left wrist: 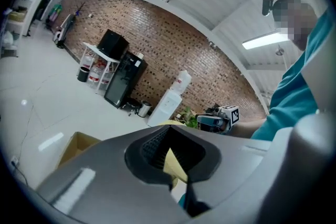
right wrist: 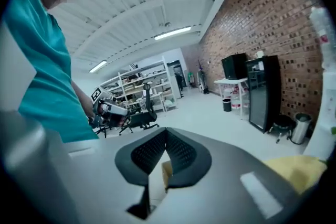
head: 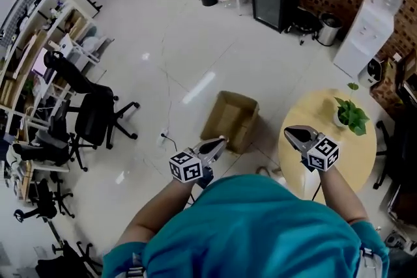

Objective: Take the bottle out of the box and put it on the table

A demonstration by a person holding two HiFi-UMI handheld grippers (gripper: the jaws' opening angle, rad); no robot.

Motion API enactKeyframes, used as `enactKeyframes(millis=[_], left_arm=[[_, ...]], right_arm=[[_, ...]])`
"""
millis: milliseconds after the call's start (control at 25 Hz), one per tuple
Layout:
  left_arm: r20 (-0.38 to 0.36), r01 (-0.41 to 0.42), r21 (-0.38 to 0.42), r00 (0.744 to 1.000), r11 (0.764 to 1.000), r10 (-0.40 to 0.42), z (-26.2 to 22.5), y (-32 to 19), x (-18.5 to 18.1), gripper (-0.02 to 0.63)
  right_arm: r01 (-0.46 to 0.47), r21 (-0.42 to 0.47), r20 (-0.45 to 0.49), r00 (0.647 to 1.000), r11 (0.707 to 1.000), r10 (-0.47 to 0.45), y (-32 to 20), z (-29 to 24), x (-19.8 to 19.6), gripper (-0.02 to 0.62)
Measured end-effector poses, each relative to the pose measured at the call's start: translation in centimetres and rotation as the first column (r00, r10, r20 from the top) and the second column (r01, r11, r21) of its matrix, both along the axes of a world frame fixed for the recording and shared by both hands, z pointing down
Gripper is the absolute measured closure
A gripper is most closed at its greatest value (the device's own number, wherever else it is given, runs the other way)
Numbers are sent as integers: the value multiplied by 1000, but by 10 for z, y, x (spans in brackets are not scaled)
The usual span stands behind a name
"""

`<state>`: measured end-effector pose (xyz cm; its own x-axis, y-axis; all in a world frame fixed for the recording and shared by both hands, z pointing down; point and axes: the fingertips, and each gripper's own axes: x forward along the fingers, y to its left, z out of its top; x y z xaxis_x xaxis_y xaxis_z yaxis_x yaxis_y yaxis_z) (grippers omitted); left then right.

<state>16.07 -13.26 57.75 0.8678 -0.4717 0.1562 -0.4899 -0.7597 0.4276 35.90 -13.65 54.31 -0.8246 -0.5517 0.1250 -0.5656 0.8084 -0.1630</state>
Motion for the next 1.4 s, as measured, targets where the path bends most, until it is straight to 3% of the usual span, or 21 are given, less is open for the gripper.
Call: enactKeyframes(millis=[160, 400, 640, 840, 1000, 1120, 1200, 1320, 1400], left_arm=[[-3, 100, -30, 995, 995, -100, 23, -25, -33, 606], [-29, 177, -37, 984, 984, -178, 52, -77, -140, 606], [-13, 142, -70, 990, 987, -143, 87, -115, -267, 606], [34, 124, -204, 992, 971, -120, 118, -223, -327, 606], [67, 171, -312, 985, 935, -158, 169, -279, -337, 606], [92, 231, -362, 973, 903, -212, 223, -316, -332, 606], [120, 285, -411, 959, 866, -258, 274, -345, -323, 606], [168, 346, -511, 938, 787, -303, 378, -369, -307, 606], [179, 348, -558, 937, 753, -301, 444, -380, -298, 606]], right_arm=[[126, -12, -57, 990, 992, -127, -36, 27, -49, 592], [229, -67, -149, 960, 971, -236, -99, 61, -166, 589], [178, -208, -234, 946, 962, -226, -158, 114, -294, 571], [110, -391, -313, 918, 914, -245, -279, 182, -351, 514], [134, -481, -388, 854, 866, -347, -334, 274, -362, 474], [135, -531, -407, 825, 836, -392, -372, 362, -358, 445], [130, -579, -388, 824, 805, -412, -403, 431, -352, 430], [108, -651, -357, 830, 751, -428, -432, 542, -345, 407], [87, -672, -365, 825, 736, -431, -446, 608, -350, 389]])
